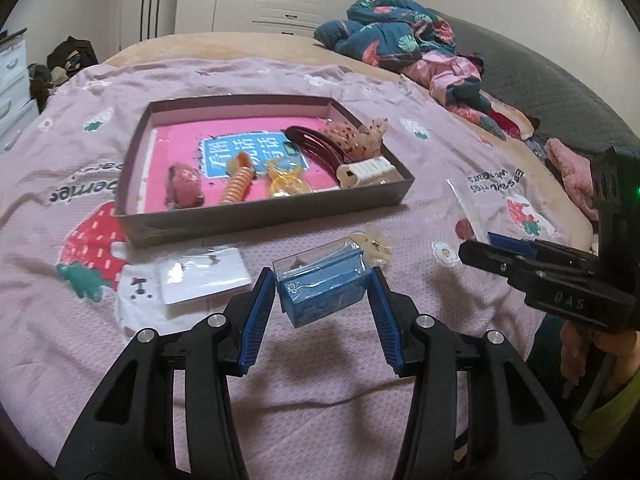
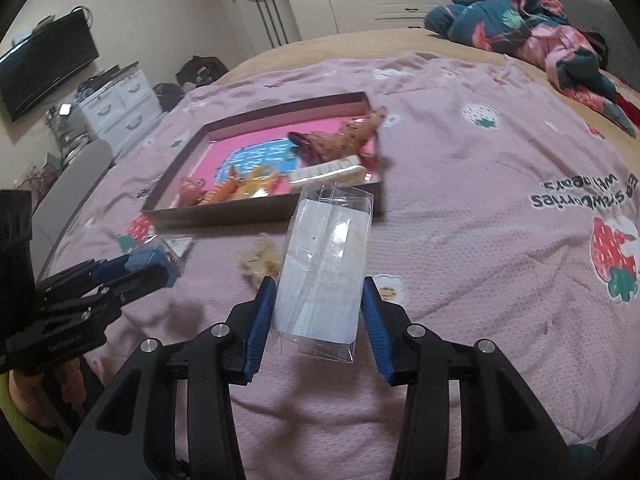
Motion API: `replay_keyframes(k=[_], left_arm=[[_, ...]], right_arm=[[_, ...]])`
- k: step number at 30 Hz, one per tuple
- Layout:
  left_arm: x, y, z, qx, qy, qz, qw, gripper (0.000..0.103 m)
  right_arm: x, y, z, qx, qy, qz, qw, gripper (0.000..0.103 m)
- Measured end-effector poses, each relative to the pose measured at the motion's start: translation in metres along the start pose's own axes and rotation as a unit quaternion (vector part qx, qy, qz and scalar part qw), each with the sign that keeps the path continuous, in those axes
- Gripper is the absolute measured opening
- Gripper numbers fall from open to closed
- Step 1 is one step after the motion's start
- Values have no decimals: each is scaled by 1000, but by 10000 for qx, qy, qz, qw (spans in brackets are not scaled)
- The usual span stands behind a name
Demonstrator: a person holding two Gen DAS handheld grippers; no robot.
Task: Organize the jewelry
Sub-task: 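Carry the blue box and clear bag over the pink-lined box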
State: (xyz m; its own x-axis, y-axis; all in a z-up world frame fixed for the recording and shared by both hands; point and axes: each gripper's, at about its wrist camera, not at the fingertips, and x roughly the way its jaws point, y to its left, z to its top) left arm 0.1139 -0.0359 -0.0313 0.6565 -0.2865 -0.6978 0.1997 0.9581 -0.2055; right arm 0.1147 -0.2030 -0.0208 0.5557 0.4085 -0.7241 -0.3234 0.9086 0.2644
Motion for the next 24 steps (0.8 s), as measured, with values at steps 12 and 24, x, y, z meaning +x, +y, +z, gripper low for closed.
replay_keyframes(k=[12, 24], left_arm=[[-31, 35, 6, -342, -310, 236, 9987, 39], [-53, 61, 17, -593, -558, 379, 9960, 39]], right_arm=[[-4, 41, 14, -496, -113, 256, 9984, 42], [-6, 63, 36, -791, -301, 414, 9956, 42]])
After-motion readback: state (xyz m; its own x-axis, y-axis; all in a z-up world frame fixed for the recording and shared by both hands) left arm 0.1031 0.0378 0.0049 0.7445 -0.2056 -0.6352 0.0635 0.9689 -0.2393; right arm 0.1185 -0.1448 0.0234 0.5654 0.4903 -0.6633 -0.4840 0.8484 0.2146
